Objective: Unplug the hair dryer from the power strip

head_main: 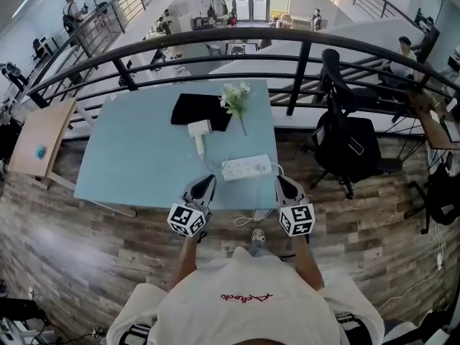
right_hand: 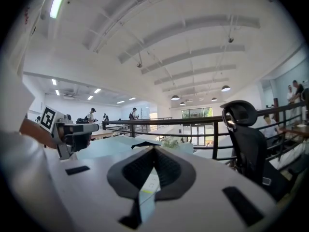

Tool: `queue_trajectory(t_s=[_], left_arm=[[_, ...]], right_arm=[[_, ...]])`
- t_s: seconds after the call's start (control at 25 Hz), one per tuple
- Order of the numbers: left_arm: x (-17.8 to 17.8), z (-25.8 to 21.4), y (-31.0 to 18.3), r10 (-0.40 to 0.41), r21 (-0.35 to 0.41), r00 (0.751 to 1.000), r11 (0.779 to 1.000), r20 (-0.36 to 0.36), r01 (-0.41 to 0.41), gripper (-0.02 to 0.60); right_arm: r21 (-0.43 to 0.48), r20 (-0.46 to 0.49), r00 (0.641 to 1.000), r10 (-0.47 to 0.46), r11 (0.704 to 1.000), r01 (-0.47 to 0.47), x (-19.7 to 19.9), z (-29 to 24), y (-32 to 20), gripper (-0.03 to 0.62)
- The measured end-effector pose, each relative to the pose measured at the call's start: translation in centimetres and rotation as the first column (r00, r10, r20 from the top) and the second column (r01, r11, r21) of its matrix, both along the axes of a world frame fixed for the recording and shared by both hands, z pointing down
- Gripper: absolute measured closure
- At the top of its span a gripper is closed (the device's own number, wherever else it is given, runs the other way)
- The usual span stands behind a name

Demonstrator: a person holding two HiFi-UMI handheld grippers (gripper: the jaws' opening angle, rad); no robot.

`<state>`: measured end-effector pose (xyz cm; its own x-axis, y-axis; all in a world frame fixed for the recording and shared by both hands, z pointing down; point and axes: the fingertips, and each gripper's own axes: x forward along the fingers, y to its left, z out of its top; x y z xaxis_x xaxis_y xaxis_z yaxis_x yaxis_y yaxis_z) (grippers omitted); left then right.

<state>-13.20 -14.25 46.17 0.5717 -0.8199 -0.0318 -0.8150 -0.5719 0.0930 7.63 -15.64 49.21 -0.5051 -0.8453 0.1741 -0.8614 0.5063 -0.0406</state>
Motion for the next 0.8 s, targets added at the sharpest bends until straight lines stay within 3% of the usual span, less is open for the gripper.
queue_trajectory(t_s=[0.48, 0.8], left_arm=[[3.9, -0.7, -9.3, -0.027, 0.003, 1.0, 1.0, 0.014, 0.027, 0.572], [4.8, 0.7, -12.2, -0.057, -0.019, 0.998, 0.998, 0.024, 0.057, 0.572]], right_arm=[[0.001, 0.016, 0.999, -0.045, 0.999, 0.045, 3.1, -0.7, -10.0, 0.577], [-0.007, 0.022, 0.996, -0.089, 0.996, 0.089, 3.3, 0.3, -13.9, 0.577]])
